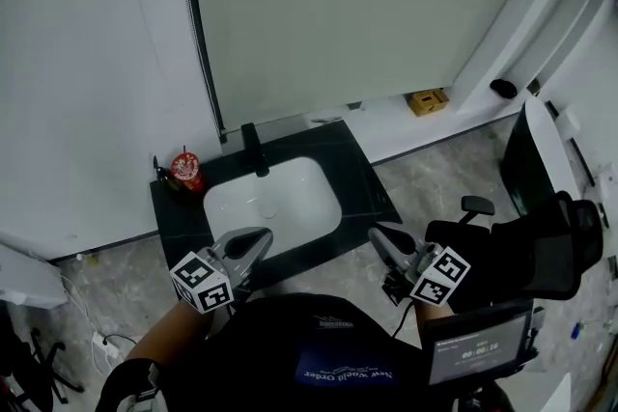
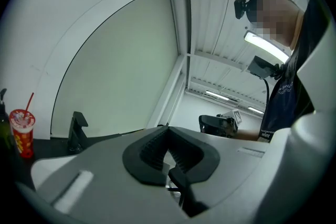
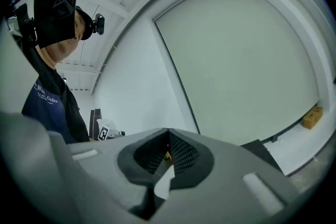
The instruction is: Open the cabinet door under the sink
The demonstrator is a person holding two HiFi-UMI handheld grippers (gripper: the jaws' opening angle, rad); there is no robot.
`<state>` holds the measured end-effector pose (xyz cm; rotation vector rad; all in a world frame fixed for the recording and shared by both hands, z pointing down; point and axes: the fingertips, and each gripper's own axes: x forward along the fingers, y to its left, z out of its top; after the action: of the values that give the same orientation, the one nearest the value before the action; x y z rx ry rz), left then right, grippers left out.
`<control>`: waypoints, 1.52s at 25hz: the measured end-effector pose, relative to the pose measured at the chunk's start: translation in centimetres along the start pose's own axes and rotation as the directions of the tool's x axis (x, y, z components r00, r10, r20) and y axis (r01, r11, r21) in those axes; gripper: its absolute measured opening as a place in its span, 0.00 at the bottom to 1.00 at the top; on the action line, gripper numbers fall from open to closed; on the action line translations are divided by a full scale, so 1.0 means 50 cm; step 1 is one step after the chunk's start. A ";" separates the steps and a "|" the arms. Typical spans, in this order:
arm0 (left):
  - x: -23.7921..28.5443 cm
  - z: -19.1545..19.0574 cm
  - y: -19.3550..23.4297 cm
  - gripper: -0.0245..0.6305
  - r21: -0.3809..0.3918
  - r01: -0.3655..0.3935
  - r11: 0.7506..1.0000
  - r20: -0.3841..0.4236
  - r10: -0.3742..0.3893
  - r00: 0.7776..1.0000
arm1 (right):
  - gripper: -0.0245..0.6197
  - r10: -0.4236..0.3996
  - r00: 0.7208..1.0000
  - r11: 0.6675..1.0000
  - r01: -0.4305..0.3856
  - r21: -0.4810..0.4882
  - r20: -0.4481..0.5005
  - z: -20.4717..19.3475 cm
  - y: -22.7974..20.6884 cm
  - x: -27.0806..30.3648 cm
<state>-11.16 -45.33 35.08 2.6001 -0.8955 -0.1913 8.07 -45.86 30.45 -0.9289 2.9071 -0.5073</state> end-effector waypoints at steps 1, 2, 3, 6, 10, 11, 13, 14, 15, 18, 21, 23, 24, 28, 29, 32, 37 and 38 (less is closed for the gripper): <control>0.004 0.007 0.014 0.04 0.001 -0.018 1.000 0.005 0.018 1.000 | 0.04 0.019 1.000 1.000 -0.019 0.002 -0.004 0.005 -0.012 0.019; 0.008 0.012 0.023 0.04 0.001 -0.037 0.999 0.010 0.037 0.999 | 0.04 0.040 0.999 0.999 -0.040 0.003 -0.010 0.008 -0.024 0.034; 0.011 0.017 0.031 0.04 0.001 -0.057 0.998 0.015 0.057 0.998 | 0.04 0.061 0.998 0.998 -0.061 0.006 -0.016 0.010 -0.035 0.047; 0.024 0.028 0.050 0.04 -0.005 -0.132 0.991 0.041 0.132 0.990 | 0.04 0.132 0.991 0.991 -0.132 0.021 -0.033 0.015 -0.077 0.081; 0.061 0.033 0.070 0.04 -0.004 -0.243 0.970 0.079 0.242 0.967 | 0.04 0.240 0.969 0.970 -0.237 0.054 -0.056 0.019 -0.148 0.123; 0.071 0.033 0.070 0.04 -0.003 -0.277 0.961 0.086 0.276 0.957 | 0.04 0.268 0.961 0.963 -0.264 0.063 -0.068 0.019 -0.164 0.131; 0.083 0.033 0.064 0.04 0.000 -0.348 0.937 0.101 0.347 0.933 | 0.04 0.331 0.938 0.943 -0.324 0.074 -0.100 0.016 -0.187 0.149; 0.084 0.034 0.060 0.04 0.005 -0.382 0.924 0.110 0.379 0.919 | 0.04 0.365 0.924 0.931 -0.358 0.072 -0.118 0.014 -0.195 0.162; 0.083 0.035 0.058 0.04 0.011 -0.413 0.910 0.120 0.409 0.904 | 0.04 0.396 0.908 0.918 -0.390 0.066 -0.135 0.011 -0.200 0.179; 0.072 0.037 0.062 0.04 0.007 -0.485 0.875 0.145 0.479 0.866 | 0.04 0.443 0.879 0.896 -0.443 0.040 -0.179 -0.003 -0.210 0.227; 0.051 0.039 0.064 0.04 -0.003 -0.521 0.854 0.154 0.515 0.843 | 0.04 0.447 0.869 0.891 -0.454 0.017 -0.211 -0.022 -0.210 0.261; 0.027 0.044 0.068 0.04 -0.003 -0.542 0.840 0.161 0.535 0.829 | 0.04 0.446 0.867 0.890 -0.456 0.009 -0.224 -0.031 -0.204 0.281; 0.013 0.045 0.072 0.04 -0.005 -0.551 0.834 0.163 0.545 0.823 | 0.04 0.444 0.867 0.891 -0.455 0.008 -0.227 -0.035 -0.199 0.291; -0.039 0.052 0.101 0.04 -0.023 -0.569 0.822 0.175 0.564 0.807 | 0.04 0.444 0.862 0.887 -0.461 -0.015 -0.244 -0.044 -0.170 0.325; -0.047 0.054 0.108 0.04 -0.030 -0.568 0.822 0.178 0.564 0.807 | 0.04 0.443 0.862 0.887 -0.462 -0.022 -0.247 -0.044 -0.165 0.331; -0.051 0.058 0.119 0.04 -0.039 -0.556 0.830 0.181 0.553 0.813 | 0.04 0.436 0.866 0.890 -0.456 -0.029 -0.246 -0.038 -0.160 0.341; -0.047 0.060 0.126 0.04 -0.040 -0.543 0.839 0.179 0.541 0.822 | 0.04 0.431 0.867 0.890 -0.455 -0.040 -0.251 -0.037 -0.156 0.340; -0.047 0.061 0.127 0.04 -0.040 -0.542 0.839 0.181 0.540 0.822 | 0.04 0.430 0.867 0.890 -0.453 -0.041 -0.251 -0.036 -0.157 0.341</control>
<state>-17.33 -49.43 34.83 2.2440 -1.6657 -0.2696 -1.77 -61.07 35.61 -0.1849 3.2340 -0.4660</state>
